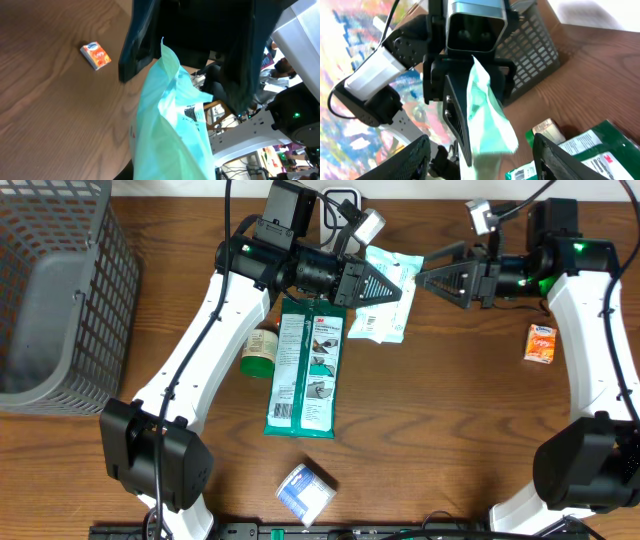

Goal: Scan the item barcode
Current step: 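Close the right gripper on the wipes pack beside the left gripper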

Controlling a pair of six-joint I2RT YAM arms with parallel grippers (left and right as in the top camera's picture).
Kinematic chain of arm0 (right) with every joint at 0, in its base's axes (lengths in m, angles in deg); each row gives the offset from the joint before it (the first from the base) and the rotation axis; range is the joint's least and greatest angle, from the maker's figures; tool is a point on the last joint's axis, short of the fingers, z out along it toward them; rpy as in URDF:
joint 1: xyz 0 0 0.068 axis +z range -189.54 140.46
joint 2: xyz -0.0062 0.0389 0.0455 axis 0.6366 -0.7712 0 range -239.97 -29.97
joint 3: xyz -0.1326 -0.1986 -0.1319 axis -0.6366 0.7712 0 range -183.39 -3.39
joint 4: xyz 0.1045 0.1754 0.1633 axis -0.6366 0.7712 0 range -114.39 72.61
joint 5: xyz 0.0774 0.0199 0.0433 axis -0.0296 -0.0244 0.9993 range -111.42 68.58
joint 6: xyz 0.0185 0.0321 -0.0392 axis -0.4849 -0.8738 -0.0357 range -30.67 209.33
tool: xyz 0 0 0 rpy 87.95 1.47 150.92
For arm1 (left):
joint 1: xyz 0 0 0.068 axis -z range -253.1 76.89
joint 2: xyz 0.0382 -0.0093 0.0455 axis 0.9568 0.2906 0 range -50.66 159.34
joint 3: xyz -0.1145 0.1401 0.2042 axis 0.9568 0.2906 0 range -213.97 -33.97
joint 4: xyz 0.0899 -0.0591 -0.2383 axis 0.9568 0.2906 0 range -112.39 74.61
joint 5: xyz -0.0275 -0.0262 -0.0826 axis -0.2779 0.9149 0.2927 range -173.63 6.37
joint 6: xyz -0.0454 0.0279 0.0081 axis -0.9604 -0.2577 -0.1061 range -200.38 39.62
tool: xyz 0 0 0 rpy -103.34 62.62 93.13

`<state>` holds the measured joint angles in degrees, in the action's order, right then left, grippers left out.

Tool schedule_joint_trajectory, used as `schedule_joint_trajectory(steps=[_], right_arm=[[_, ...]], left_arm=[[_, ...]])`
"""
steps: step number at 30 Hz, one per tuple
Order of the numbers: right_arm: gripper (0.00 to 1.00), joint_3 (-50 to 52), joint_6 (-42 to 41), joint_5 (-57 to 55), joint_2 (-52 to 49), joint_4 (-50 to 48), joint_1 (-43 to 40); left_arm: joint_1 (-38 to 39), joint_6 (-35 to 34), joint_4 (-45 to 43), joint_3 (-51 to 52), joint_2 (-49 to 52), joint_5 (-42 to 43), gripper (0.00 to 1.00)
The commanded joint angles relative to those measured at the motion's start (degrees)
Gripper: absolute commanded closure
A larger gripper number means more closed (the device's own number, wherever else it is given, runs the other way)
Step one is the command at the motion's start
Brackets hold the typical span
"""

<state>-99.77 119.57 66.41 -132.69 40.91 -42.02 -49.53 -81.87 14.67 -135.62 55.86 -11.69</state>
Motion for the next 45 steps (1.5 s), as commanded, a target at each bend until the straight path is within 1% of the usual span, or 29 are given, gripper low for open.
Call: schedule_joint_trajectory(steps=[1, 3, 6, 8, 11, 15, 16, 17, 18, 20, 21, 22, 23, 24, 28, 34, 35, 37, 39, 41, 43, 44, 45], right_arm=[[0.38, -0.26, 0.76, 1.55, 0.42, -0.68, 1.97], [0.39, -0.26, 0.98, 1.07, 0.42, -1.27, 2.67], [0.47, -0.26, 2.78, 0.55, 0.42, -1.64, 3.91], [0.56, -0.26, 3.30, 0.57, 0.42, -2.40, 4.70], [0.74, -0.26, 3.26, 1.22, 0.42, -4.42, 4.83], [0.87, -0.26, 3.28, 1.18, 0.42, -5.95, 4.83], [0.91, -0.26, 3.28, 1.18, 0.42, -6.01, 4.83], [0.98, -0.26, 3.26, 1.18, 0.42, -6.01, 4.83], [0.99, -0.26, 3.26, 1.16, 0.42, -6.01, 4.76], [0.99, -0.26, 3.26, 1.16, 0.42, -6.01, 4.46], [0.99, -0.26, 3.28, 1.16, 0.42, -6.12, 4.28], [0.99, -0.26, 3.26, 1.14, 0.42, -6.32, 4.07], [0.99, -0.26, 3.26, 1.14, 0.42, -6.54, 3.89], [0.99, -0.26, 3.23, 1.16, 0.42, -6.80, 3.56], [0.99, -0.26, 2.75, 1.16, 0.42, -6.84, 2.54], [0.99, -0.26, 2.19, 1.51, 0.42, -7.28, 2.03], [0.99, -0.26, 1.95, 1.51, 0.42, -7.30, 2.03], [0.99, -0.26, 1.95, 1.51, 0.42, -7.28, 2.03], [0.99, -0.26, 1.95, 1.51, 0.42, -7.32, 1.99], [0.99, -0.26, 1.75, 1.51, 0.42, -7.72, 1.97], [0.99, -0.26, 1.29, 1.51, 0.42, -8.55, 1.99], [0.96, -0.26, 1.09, 1.51, 0.42, -8.98, 1.99], [0.85, -0.26, 1.07, 1.51, 0.42, -9.18, 1.99]], left_arm=[[0.02, 0.11, -0.24, 0.33, 0.55, 3.39, 0.93], [0.02, 0.13, -0.26, 0.33, 0.55, 5.70, 0.93], [0.02, 0.11, -0.24, 0.33, 0.55, 7.39, 0.93], [0.02, 0.11, -0.22, 0.33, 0.55, 7.39, 0.93], [0.02, 0.11, -0.22, 0.33, 0.55, 7.72, 0.93], [0.02, 0.13, -0.22, 0.33, 0.55, 8.44, 0.93], [0.02, 0.13, -0.24, 0.33, 0.55, 8.44, 0.93], [0.02, 0.13, -0.24, 0.33, 0.55, 8.44, 0.93], [0.02, 0.13, -0.24, 0.33, 0.55, 8.44, 0.92], [0.02, 0.13, -0.24, 0.33, 0.55, 8.41, 0.93], [0.00, 0.13, -0.24, 0.33, 0.55, 8.39, 0.89], [0.00, 0.13, -0.24, 0.33, 0.55, 8.39, 0.77], [0.00, 0.13, -0.24, 0.33, 0.55, 8.39, 0.69], [0.00, 0.13, -0.24, 0.33, 0.55, 8.41, 0.64], [-0.04, 0.13, 0.00, 0.33, 0.55, 8.41, 0.62], [-0.04, 0.15, 0.00, 0.33, 0.55, 8.31, 0.63], [-0.04, 0.15, 0.00, 0.33, 0.55, 7.72, 0.64], [-0.04, 0.15, 0.07, 0.33, 0.55, 5.42, 0.75], [-0.04, 0.15, 0.63, 0.33, 0.55, 3.69, 0.80], [-0.02, 0.15, 1.27, 0.33, 0.55, 3.45, 0.80], [-0.02, 0.15, 1.55, 0.33, 0.55, 3.43, 0.89], [-0.04, 0.15, 1.55, 0.33, 0.55, 3.43, 0.92], [-0.04, 0.15, 1.53, 0.33, 0.55, 3.43, 0.93]])
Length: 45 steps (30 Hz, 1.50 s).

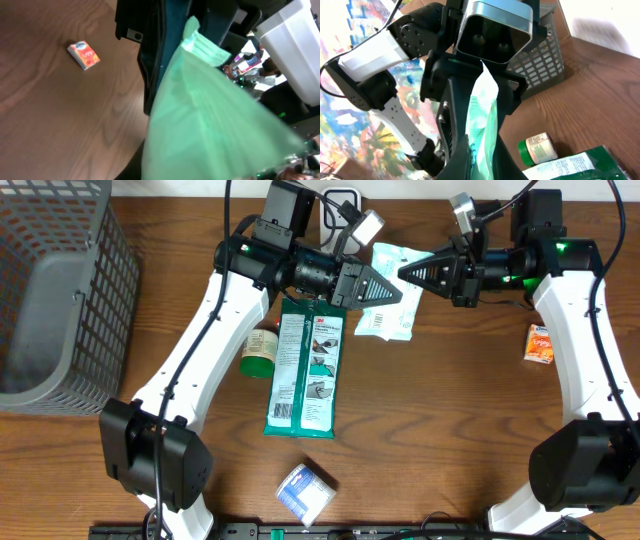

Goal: Scan the item barcode
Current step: 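Close the right gripper on the wipes pack beside the left gripper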

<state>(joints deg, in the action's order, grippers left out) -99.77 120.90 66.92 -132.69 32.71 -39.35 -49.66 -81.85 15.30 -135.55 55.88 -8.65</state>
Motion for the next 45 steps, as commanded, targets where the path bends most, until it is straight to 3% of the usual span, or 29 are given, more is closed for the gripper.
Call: schedule_joint_trajectory(steps=[1, 4, 7, 12, 20, 33, 36, 40, 44, 45], right_arm=[[0.71, -0.26, -0.26, 1.01, 0.42, -0.98, -0.68], [0.57, -0.26, -1.73, 0.94, 0.42, -0.94, -0.68], [0.55, -0.26, -3.98, 0.85, 0.42, -0.92, -0.70], [0.55, -0.24, -4.52, -2.12, 0.42, 1.60, -0.63], [0.66, -0.24, -4.50, -3.23, 0.42, 3.23, 0.31], [0.67, -0.22, -4.52, -3.41, 0.42, 3.63, 1.42], [0.72, -0.20, -4.50, -3.76, 0.42, 4.17, 1.42], [0.99, -0.20, -4.52, -5.09, 0.42, 4.15, 1.42], [0.99, -0.20, -5.53, -3.15, 0.42, 1.38, 1.29], [0.99, -0.20, -6.19, -2.43, 0.42, 0.50, 1.29]], left_arm=[[0.09, 0.13, 0.85, 0.26, 0.52, 0.42, 0.93], [0.09, 0.13, 0.83, 0.26, 0.52, 0.44, 0.93], [0.09, 0.11, 0.83, 0.26, 0.52, 0.48, 0.93], [0.09, 0.11, 0.79, 0.26, 0.52, 2.19, 0.93], [0.09, 0.11, 0.66, 0.26, 0.52, 2.60, 0.93], [0.09, 0.11, 0.63, 0.26, 0.52, 2.60, 0.93], [0.09, 0.11, 0.59, 0.26, 0.52, 2.60, 0.93], [0.09, 0.11, 0.61, 0.26, 0.52, 2.58, 0.93], [0.09, 0.11, 0.66, 0.26, 0.52, 2.60, 0.92], [0.09, 0.11, 0.70, 0.26, 0.52, 2.60, 0.86]])
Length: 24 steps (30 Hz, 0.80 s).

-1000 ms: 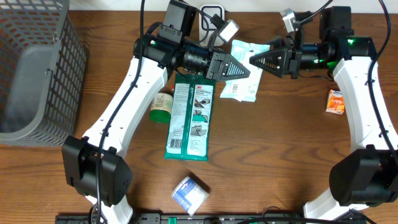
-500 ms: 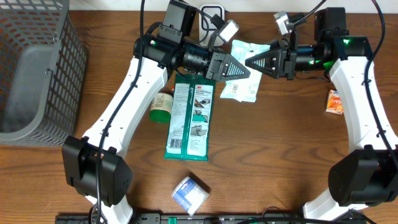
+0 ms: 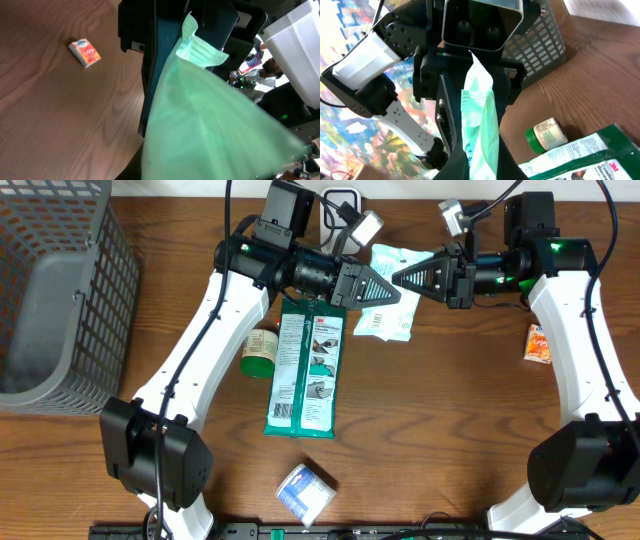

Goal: Scan the item barcode
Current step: 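Close the right gripper on the wipes pack beside the left gripper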

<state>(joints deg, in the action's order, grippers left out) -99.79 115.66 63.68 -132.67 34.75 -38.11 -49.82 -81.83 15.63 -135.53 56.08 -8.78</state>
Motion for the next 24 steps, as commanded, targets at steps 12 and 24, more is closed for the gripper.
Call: schedule_joint_trajectory(steps=[12, 24], right_arm=[[0.99, -0.17, -3.19, 0.90, 0.39, -4.76, 0.00], [0.53, -0.17, -3.13, -2.16, 0.39, -0.13, 0.07]], left_arm=[[0.24, 0.07, 1.09, 0.24, 0.33, 2.71, 0.89], [0.24, 0.11, 1.36, 0.24, 0.33, 2.71, 0.93]])
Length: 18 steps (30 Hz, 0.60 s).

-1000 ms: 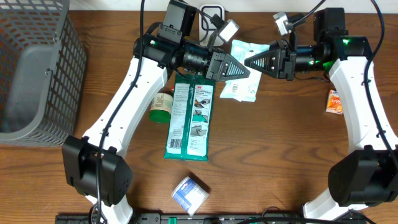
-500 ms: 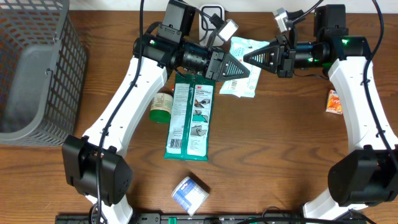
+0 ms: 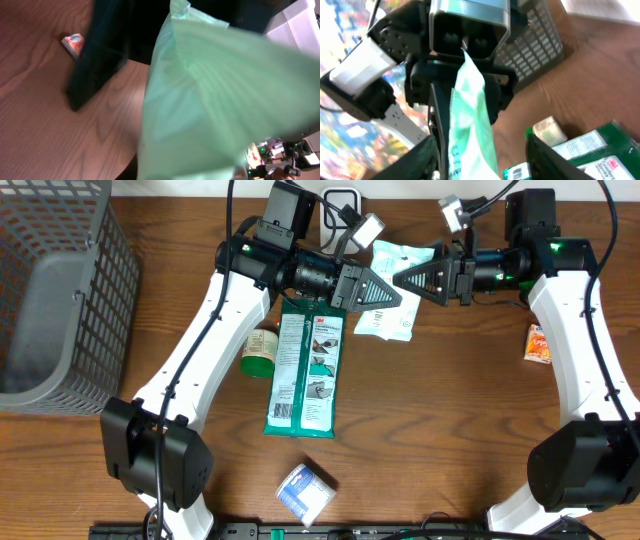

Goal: Scan the item barcode
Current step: 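Close the right gripper on the wipes pack beside the left gripper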

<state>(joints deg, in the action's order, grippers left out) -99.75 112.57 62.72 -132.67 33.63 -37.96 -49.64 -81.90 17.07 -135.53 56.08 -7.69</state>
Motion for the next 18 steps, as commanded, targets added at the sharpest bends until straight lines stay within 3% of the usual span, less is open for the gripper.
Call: schedule_joint_trajectory(steps=[1, 4, 6, 7, 9, 12, 14, 18], right_arm=[[0.59, -0.22, -0.02, -1.40, 0.37, 1.16, -0.09], [0.75, -0.22, 0.15, -1.53, 0.37, 1.05, -0.04], [0.95, -0.22, 0.15, -1.53, 0.37, 0.87, -0.02], [0.99, -0.22, 0.13, -1.55, 0.37, 0.87, -0.02], [0.99, -0.22, 0.13, -1.55, 0.37, 0.85, -0.04], [0.99, -0.22, -0.09, -1.57, 0.37, 0.44, -0.63], [0.99, -0.22, -0.13, -1.75, 0.37, 0.50, -1.33], [0.99, -0.22, -2.82, -6.29, 0.37, 0.00, -2.32]], left_arm=[[0.07, 0.17, -0.09, 0.24, 0.33, 1.62, 0.93], [0.07, 0.17, -0.09, 0.24, 0.33, 1.62, 0.93], [0.07, 0.17, -0.09, 0.24, 0.33, 1.62, 0.93], [0.07, 0.17, -0.09, 0.24, 0.33, 1.62, 0.93], [0.07, 0.17, -0.31, 0.24, 0.33, 1.60, 0.92], [-0.04, 0.17, -1.18, 0.24, 0.33, 1.01, 0.64], [-0.11, 0.15, -2.10, 0.24, 0.33, -0.09, 0.52], [-0.96, 0.13, -4.04, 0.24, 0.33, -1.81, 0.46]])
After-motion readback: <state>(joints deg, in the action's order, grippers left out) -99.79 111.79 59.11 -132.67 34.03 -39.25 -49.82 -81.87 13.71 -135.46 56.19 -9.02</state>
